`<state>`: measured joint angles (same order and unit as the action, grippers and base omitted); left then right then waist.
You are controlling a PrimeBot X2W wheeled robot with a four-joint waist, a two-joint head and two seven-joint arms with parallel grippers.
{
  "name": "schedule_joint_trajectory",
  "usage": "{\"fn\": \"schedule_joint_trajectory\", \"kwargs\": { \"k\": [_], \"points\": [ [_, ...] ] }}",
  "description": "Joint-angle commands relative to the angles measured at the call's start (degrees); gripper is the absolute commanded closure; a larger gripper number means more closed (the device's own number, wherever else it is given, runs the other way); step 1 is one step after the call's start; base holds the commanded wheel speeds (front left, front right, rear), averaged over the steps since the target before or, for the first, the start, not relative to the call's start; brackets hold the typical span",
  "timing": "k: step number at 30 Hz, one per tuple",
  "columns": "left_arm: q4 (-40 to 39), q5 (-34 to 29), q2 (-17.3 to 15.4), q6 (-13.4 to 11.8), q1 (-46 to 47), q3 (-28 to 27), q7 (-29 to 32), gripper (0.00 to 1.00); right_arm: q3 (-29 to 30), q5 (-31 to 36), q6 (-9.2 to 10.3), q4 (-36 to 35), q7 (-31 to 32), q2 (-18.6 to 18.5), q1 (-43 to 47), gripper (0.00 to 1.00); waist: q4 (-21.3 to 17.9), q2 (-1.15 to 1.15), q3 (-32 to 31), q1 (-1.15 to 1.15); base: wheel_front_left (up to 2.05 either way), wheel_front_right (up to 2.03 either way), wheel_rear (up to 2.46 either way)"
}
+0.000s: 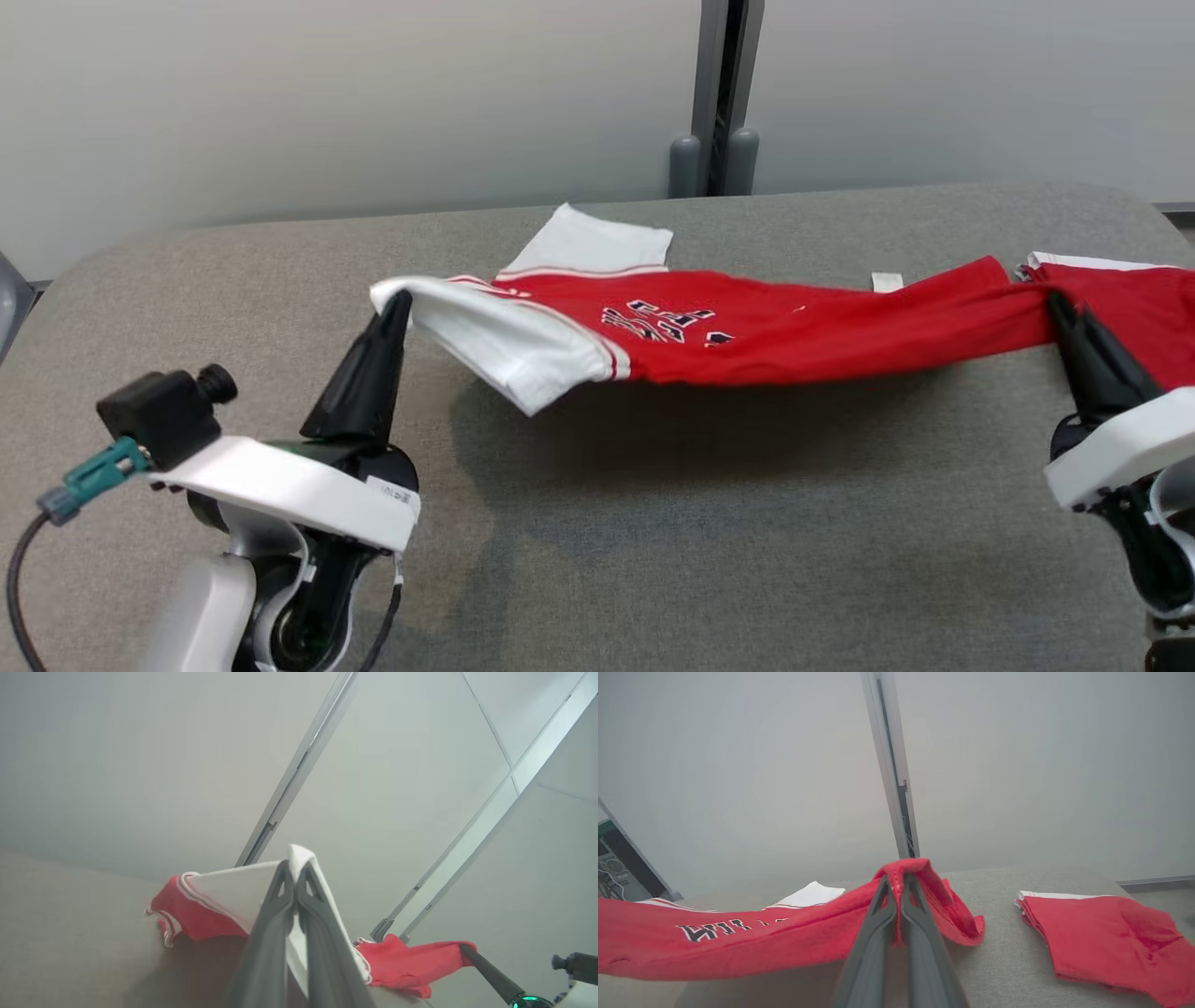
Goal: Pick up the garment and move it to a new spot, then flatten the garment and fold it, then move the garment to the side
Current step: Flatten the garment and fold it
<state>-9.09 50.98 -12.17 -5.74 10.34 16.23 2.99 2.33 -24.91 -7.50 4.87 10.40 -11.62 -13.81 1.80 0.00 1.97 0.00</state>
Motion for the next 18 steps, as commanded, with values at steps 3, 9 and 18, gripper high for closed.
{"fn": "schedule_joint_trajectory", "kwargs": {
  "k": [3, 9, 18],
  "points": [
    [-3.3, 2.6, 0.8, -1.1, 2.8, -2.2, 0.6, 1.00, 1.8, -1.7, 0.02, -3.4, 3.0, -0.6, -2.3, 1.00, -0.9, 0.00, -1.3, 0.00, 0.00, 0.00, 0.00],
    [-7.9, 7.5, 3.4, -3.9, 6.7, -4.8, 2.6, 1.00, 4.2, -6.8, 0.02, -8.5, 9.0, 2.9, -5.9, 1.00, -1.8, 0.00, -1.7, 0.00, 0.00, 0.00, 0.00],
    [-6.2, 11.9, 4.5, -9.9, 20.4, -9.1, 7.3, 1.00, 8.3, -7.5, 0.02, -7.7, 19.9, 6.7, -19.1, 1.00, -2.7, 0.00, 4.2, 0.00, 0.00, 0.00, 0.00]
  ]
}}
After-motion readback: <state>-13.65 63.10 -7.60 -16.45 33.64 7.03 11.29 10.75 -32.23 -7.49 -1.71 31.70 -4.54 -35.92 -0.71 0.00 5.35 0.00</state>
